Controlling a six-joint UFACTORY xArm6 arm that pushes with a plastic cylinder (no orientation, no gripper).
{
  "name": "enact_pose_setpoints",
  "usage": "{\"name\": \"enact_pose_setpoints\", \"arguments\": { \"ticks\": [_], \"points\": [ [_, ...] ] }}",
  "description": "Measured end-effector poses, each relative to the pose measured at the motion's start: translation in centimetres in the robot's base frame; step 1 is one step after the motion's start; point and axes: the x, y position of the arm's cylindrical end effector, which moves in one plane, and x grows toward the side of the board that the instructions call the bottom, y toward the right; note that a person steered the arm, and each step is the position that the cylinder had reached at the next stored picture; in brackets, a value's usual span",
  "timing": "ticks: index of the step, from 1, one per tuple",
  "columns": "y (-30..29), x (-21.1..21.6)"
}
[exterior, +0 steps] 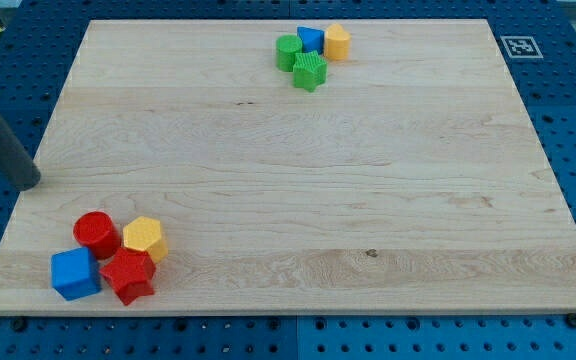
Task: Push the red star right to the yellow hexagon
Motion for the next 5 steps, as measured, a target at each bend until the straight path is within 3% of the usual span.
{"name": "enact_pose_setpoints", "arguments": {
  "ticks": [3, 5],
  "points": [
    [0.4, 12.4],
    [3.0, 12.8]
  ]
}}
